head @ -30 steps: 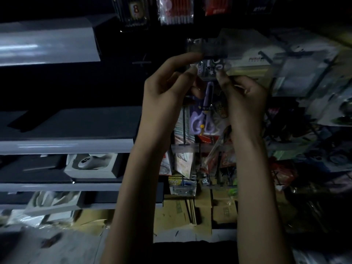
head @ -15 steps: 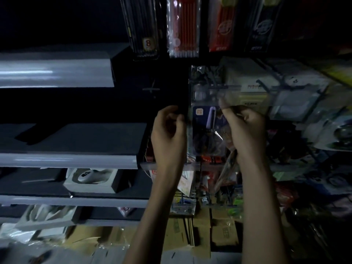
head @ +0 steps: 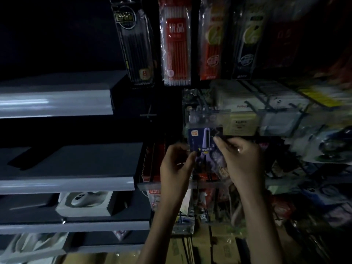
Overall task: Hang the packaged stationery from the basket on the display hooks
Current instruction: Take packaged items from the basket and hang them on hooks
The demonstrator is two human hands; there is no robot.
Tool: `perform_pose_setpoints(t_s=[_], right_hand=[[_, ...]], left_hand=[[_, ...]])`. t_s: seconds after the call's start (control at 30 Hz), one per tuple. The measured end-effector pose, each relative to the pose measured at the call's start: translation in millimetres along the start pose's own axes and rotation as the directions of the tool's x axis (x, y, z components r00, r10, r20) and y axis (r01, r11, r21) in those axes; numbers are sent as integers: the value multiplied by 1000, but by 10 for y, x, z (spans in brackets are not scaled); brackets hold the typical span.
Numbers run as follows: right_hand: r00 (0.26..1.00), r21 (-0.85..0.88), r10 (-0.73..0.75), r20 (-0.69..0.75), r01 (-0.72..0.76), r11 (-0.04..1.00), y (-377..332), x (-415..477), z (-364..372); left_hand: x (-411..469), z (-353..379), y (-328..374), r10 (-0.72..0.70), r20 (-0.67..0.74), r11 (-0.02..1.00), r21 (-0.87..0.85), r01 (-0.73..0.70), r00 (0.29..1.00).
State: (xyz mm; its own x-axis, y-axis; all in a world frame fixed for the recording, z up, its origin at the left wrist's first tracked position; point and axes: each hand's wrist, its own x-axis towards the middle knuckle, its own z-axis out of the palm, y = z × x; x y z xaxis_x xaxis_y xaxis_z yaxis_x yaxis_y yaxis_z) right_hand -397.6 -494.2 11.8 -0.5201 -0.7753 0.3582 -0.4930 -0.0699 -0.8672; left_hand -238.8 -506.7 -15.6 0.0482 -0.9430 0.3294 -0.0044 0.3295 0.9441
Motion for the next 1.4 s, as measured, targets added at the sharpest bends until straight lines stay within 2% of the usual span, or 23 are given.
perform_pose_setpoints(t_s=[0.17, 0.4, 0.5, 0.67, 1.07, 1.27, 1.4], right_hand=[[996, -71, 53, 74, -47, 996, 106, -99, -96], [979, -84, 130, 155, -119, 989, 292, -90, -115], [975, -89, 148, 167, -135, 987, 335, -97, -77], [976, -76, 166, 139, -156, 985, 378, -66, 34], [993, -100, 113, 26, -110, 989, 196, 166, 244], [993, -93, 82, 90, -74, 993, 120, 276, 236], [987, -67, 104, 122, -96, 993, 184, 304, 373]], left_hand=[[-13, -58, -70, 48, 56, 999, -8, -48, 997], [-124, -103, -201, -39, 113, 999, 25, 36, 993], [-156, -84, -236, -34, 111, 998, 53, 28, 993], [-134, -29, -228, -97, 60, 995, 5, 97, 993], [164, 59, -170, -156, -8, 987, -33, 156, 988], [265, 95, -141, -110, -34, 993, -37, 108, 993], [318, 121, -210, -139, -49, 990, 9, 140, 989]])
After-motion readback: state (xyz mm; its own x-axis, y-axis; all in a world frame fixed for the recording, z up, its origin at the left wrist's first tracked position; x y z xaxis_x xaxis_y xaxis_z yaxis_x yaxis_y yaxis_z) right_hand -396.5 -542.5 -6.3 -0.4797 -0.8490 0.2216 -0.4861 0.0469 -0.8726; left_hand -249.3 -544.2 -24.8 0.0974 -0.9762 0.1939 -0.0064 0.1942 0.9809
